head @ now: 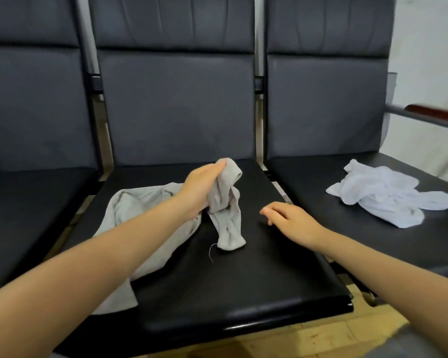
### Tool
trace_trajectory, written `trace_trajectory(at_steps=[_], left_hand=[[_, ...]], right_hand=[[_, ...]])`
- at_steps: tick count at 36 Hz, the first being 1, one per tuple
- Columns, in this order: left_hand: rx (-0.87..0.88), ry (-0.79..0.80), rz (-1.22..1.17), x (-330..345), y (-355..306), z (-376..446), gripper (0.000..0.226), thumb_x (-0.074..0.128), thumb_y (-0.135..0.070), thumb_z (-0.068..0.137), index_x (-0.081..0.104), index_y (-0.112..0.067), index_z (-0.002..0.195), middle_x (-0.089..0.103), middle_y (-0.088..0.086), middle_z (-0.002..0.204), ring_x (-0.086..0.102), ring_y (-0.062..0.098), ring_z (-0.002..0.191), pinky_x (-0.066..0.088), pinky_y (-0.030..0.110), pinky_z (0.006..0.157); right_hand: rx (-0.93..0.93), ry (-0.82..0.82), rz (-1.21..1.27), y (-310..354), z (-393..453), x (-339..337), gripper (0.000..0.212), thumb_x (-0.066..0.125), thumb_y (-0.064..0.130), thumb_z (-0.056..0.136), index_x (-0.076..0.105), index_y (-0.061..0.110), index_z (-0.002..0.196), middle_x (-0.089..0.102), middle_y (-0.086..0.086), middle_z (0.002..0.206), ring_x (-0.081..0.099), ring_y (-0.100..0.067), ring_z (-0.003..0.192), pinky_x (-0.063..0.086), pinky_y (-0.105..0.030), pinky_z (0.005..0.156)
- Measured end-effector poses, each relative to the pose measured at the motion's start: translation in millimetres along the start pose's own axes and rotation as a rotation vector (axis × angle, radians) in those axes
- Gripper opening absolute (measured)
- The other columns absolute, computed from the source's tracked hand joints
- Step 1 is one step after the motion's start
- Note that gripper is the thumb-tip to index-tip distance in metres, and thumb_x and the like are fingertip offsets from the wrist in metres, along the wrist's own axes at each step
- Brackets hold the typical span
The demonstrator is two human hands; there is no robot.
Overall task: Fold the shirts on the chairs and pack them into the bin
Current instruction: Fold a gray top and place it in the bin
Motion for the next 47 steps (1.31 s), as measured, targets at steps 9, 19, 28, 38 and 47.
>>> trace_trajectory(at_steps=[9, 19, 28, 38, 47], left_hand=[[-0.050, -0.127, -0.185, -65, 10, 0, 0.024, 0.057, -0.032, 0.096, 0.066, -0.012, 0.107, 0.067, 0.002, 0.097, 0.065, 0.015, 0.090, 0.052, 0.028, 0.074], [0.002, -0.349, -0.338, -142, -3, -5, 0.032, 0.051, -0.039, 0.099, 0.061, -0.013, 0.117, 0.068, 0.005, 0.115, 0.066, 0.016, 0.103, 0.055, 0.032, 0.085], [-0.038, -0.321, -0.024, -153, 1, -9, 0.032, 0.057, -0.037, 0.096, 0.065, -0.008, 0.107, 0.067, 0.005, 0.107, 0.066, 0.014, 0.093, 0.055, 0.023, 0.064], [-0.027, -0.183, -0.159, -123, -42, -30, 0.022, 0.042, -0.024, 0.102, 0.061, -0.014, 0.106, 0.067, 0.005, 0.107, 0.064, 0.020, 0.099, 0.053, 0.034, 0.079], [0.437, -0.383, -0.111, -127, -281, -59, 0.026, 0.043, -0.034, 0.102, 0.062, -0.019, 0.111, 0.064, 0.000, 0.112, 0.061, 0.018, 0.102, 0.051, 0.035, 0.092]], right_hand=[[-0.016, 0.088, -0.203, 58, 14, 44, 0.049, 0.059, 0.072, 0.076, 0.058, 0.025, 0.087, 0.052, 0.010, 0.088, 0.053, -0.008, 0.077, 0.043, -0.026, 0.068], [-0.065, 0.074, 0.371, 66, 34, 25, 0.025, 0.066, 0.022, 0.091, 0.053, 0.016, 0.071, 0.053, 0.008, 0.056, 0.046, -0.004, 0.048, 0.038, -0.016, 0.050], [0.082, -0.160, 1.022, 24, 42, -14, 0.021, 0.062, 0.010, 0.093, 0.065, 0.010, 0.072, 0.043, 0.002, 0.059, 0.035, -0.008, 0.052, 0.035, -0.017, 0.048], [0.056, -0.266, 1.119, 59, 43, -64, 0.030, 0.058, 0.028, 0.097, 0.065, 0.010, 0.120, 0.069, -0.009, 0.116, 0.065, -0.022, 0.109, 0.051, -0.038, 0.094], [-0.155, -0.529, 1.319, 207, 53, -230, 0.020, 0.058, 0.029, 0.097, 0.069, 0.013, 0.091, 0.069, -0.005, 0.095, 0.065, -0.019, 0.084, 0.055, -0.035, 0.078]])
Point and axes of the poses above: each hand's wrist, its own z-axis towards the middle knuckle, its own x-axis out of the palm, y = z × x, the point moved 7 cm from there along z, towards the middle knuckle
